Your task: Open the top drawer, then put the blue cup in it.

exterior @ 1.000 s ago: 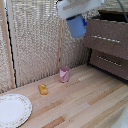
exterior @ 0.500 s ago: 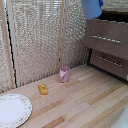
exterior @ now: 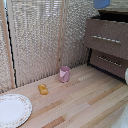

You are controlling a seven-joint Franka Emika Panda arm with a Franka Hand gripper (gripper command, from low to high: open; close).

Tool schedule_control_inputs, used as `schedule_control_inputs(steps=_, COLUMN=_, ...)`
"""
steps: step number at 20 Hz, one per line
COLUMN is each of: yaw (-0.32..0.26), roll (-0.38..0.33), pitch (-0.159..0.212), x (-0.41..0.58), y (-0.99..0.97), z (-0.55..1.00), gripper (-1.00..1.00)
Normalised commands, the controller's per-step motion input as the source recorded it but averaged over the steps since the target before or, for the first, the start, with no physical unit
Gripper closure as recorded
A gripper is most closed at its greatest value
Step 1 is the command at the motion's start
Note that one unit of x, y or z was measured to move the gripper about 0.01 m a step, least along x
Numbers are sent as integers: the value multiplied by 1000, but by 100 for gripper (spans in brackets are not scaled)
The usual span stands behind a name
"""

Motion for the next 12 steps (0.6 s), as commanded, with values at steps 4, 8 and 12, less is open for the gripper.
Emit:
schedule_control_inputs(steps=4, yaw=-5, roll=112, pitch=-129, x=83, y=-947, z=274, gripper=100)
schedule_control_inputs(steps=8, yaw=-28, roll=111, pitch=-114, x=29, y=-886, z=47, gripper=100)
schedule_control_inputs(steps=12, yaw=-65, roll=86, pitch=-58, x=0, y=-589, z=-96, gripper=100)
